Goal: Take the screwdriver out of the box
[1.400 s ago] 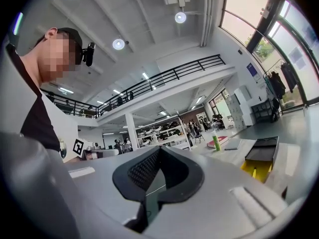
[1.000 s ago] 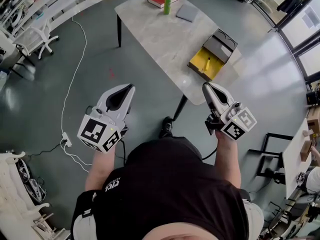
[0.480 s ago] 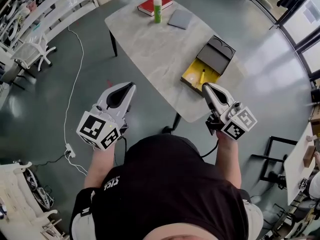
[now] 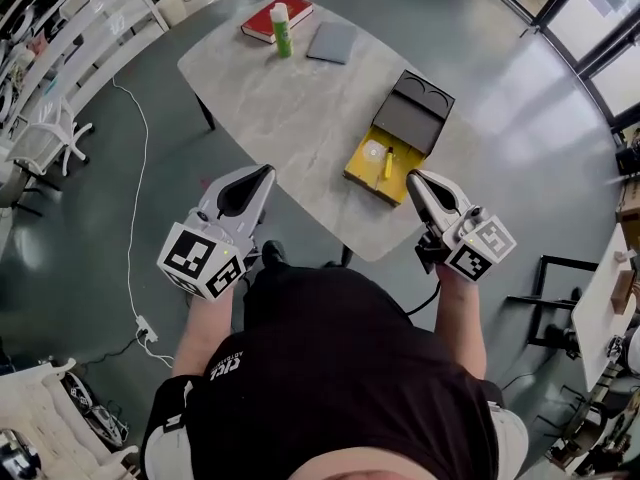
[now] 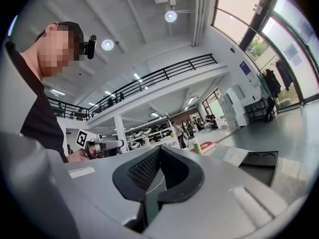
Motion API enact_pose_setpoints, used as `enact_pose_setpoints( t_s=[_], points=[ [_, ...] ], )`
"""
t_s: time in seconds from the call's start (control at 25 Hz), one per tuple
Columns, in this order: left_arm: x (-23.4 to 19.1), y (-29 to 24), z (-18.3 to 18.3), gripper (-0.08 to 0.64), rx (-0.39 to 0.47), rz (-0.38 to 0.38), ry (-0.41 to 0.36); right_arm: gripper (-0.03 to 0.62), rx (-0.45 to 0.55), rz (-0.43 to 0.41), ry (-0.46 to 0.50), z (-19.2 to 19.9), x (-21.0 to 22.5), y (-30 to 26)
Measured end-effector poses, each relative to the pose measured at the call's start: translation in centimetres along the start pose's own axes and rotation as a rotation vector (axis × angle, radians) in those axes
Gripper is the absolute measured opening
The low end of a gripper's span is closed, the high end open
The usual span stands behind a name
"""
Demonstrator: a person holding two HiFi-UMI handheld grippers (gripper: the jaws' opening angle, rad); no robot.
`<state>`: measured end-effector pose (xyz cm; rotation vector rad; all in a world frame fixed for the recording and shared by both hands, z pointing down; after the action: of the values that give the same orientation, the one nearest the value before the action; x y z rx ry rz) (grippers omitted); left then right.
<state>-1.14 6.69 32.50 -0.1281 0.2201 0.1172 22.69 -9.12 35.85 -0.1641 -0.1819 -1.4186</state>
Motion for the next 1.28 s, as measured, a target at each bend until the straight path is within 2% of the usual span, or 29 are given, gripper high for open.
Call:
enact_pose_setpoints(
  t_s=[0.24, 0.44, 0.64, 0.8, 0.96, 1.12, 1.28],
  points=[
    [-4.1, -4.4, -0.3, 0.002, -0.021, 0.103, 0.02, 0.015, -0.009, 0.116, 0.0, 0.1, 1.9, -1.8],
    [-9.1, -7.7, -1.2, 0.002, -0.053, 0.182, -0.017, 0.014, 0.036, 0.217, -0.012, -0.1, 3.2, -5.9],
    [-13.4, -11.5, -4.1, 0.002, -0.073, 0.308, -0.083, 0.014, 0.056, 0.317, -0.018, -0.6, 3.7, -10.4],
    [-16.8, -13.9, -4.7, 0.002, -0.095, 0.382, -0.084, 0.014, 0.058, 0.396, -0.027, -0.6, 3.5, -13.4],
    [-19.3, -15.3, -4.3, 0.002, -0.133, 0.485, -0.09, 0.014, 0.049, 0.527, -0.05, 0.5, 2.8, -14.8],
    [-20.1, -16.2, -4.2, 0.002, -0.141, 0.577, -0.088, 0.014, 0.03, 0.621, -0.085, 1.9, 1.9, -15.4],
    [-20.0, -17.5, -3.8, 0.002, -0.136, 0.628, -0.079, 0.015, -0.033, 0.708, -0.113, 3.8, 2.0, -14.9]
  ],
)
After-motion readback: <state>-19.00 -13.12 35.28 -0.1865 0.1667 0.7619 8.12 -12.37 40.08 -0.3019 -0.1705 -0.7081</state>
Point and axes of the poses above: the fingertips, and each gripper's own axes: y backward along the fingers, x to its right, z out of its underside, the point moved 5 cm from there along y, backward along the fingers, and after that the axes turned 8 degrees about y, right-handed, at the moved point
